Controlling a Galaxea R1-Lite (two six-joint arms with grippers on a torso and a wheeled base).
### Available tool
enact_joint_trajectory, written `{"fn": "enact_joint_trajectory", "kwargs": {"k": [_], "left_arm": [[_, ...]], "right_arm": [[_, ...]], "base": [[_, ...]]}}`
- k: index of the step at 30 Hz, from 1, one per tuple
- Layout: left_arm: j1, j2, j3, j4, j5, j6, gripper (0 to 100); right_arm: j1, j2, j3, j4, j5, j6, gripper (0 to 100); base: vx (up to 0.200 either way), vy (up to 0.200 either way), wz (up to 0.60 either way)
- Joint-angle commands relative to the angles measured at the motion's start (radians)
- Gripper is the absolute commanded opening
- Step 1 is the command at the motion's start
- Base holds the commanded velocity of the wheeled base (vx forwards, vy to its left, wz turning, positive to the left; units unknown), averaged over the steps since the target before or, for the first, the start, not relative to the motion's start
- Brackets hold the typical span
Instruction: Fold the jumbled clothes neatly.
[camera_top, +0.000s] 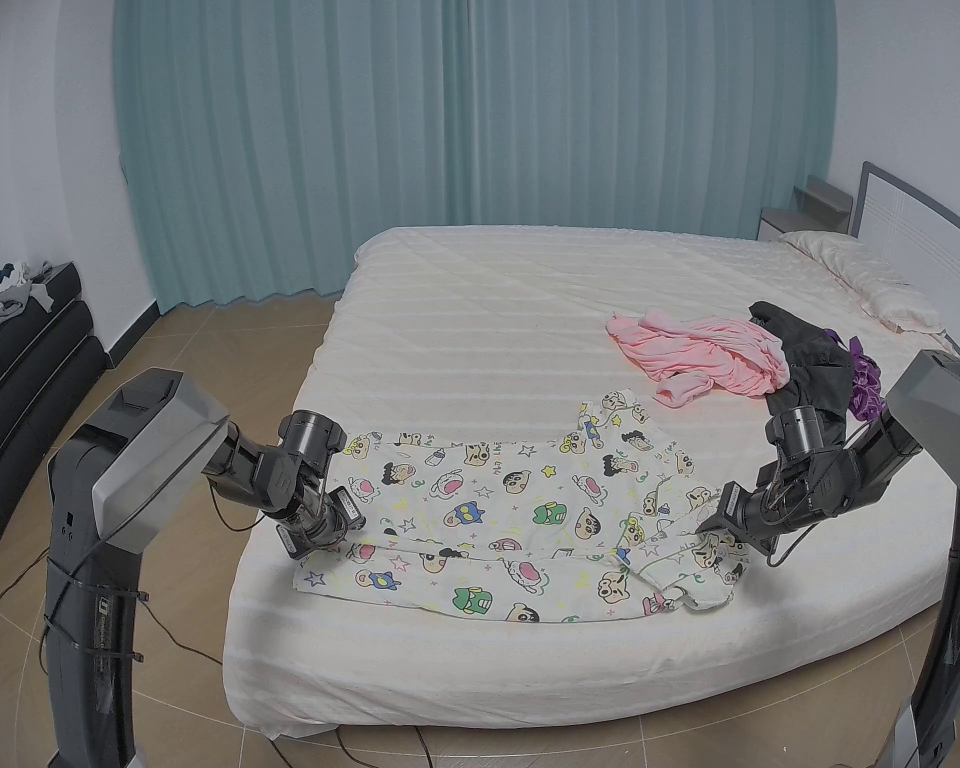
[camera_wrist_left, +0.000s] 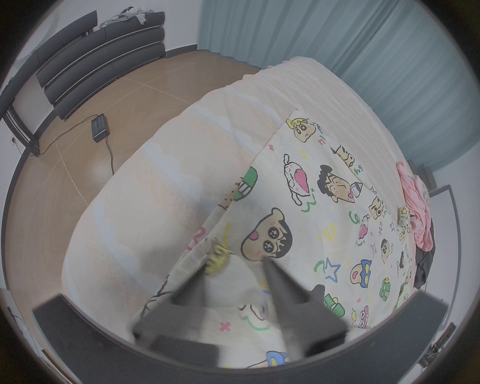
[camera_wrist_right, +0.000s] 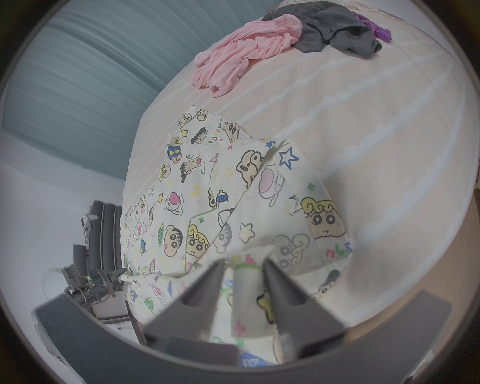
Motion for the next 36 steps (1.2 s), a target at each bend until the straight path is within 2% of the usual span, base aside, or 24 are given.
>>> {"fn": "enact_joint_trajectory", "kwargs": {"k": [1,2,3,5,7,8,10,14,16,18,21,22,24,36], "left_arm": [[0.024,-0.01,-0.006,0.005,0.001,-0.028,100],[0.024,-0.01,-0.006,0.005,0.001,-0.028,100],[0.047,-0.031,0.005,0.005,-0.004,-0.038,100],[0.073,-0.057,0.023,0.01,-0.041,-0.04,100],[0.108,-0.108,0.063,0.016,-0.117,-0.041,100],[0.111,-0.112,0.066,0.018,-0.124,-0.041,100],[0.156,-0.184,0.135,0.016,-0.217,-0.067,100],[0.214,-0.28,0.246,0.008,-0.332,-0.075,100],[0.233,-0.326,0.296,0.008,-0.409,-0.075,100],[0.242,-0.355,0.336,0.007,-0.453,-0.075,100],[0.243,-0.367,0.364,0.001,-0.47,-0.075,100],[0.242,-0.369,0.385,-0.022,-0.475,-0.075,100],[0.242,-0.365,0.402,-0.05,-0.475,-0.075,100],[0.242,-0.356,0.418,-0.078,-0.475,-0.074,100]], "right_arm": [[-0.002,-0.025,0.028,-0.076,-0.001,0.093,100],[-0.002,-0.025,0.028,-0.076,-0.001,0.093,100],[-0.001,-0.057,0.057,-0.11,-0.001,0.167,100],[0.004,-0.094,0.08,-0.128,-0.002,0.239,100],[0.007,-0.134,0.102,-0.131,-0.007,0.335,100],[0.008,-0.135,0.102,-0.131,-0.01,0.341,100],[0.047,-0.166,0.16,-0.131,-0.068,0.423,100],[0.123,-0.18,0.261,-0.157,-0.157,0.429,100],[0.151,-0.175,0.284,-0.187,-0.172,0.433,100],[0.174,-0.155,0.289,-0.205,-0.174,0.443,100],[0.191,-0.118,0.277,-0.225,-0.189,0.467,100],[0.194,-0.091,0.266,-0.266,-0.226,0.496,100],[0.195,-0.065,0.266,-0.305,-0.246,0.496,100],[0.2,-0.019,0.252,-0.328,-0.251,0.498,100]], "base": [[0.0,0.0,0.0],[0.0,0.0,0.0],[0.0,0.0,0.0],[0.0,0.0,0.0],[0.0,0.0,0.0],[0.0,0.0,0.0],[0.0,0.0,0.0],[0.0,0.0,0.0],[0.0,0.0,0.0],[0.0,0.0,0.0],[0.0,0.0,0.0],[0.0,0.0,0.0],[0.0,0.0,0.0],[0.0,0.0,0.0]]}}
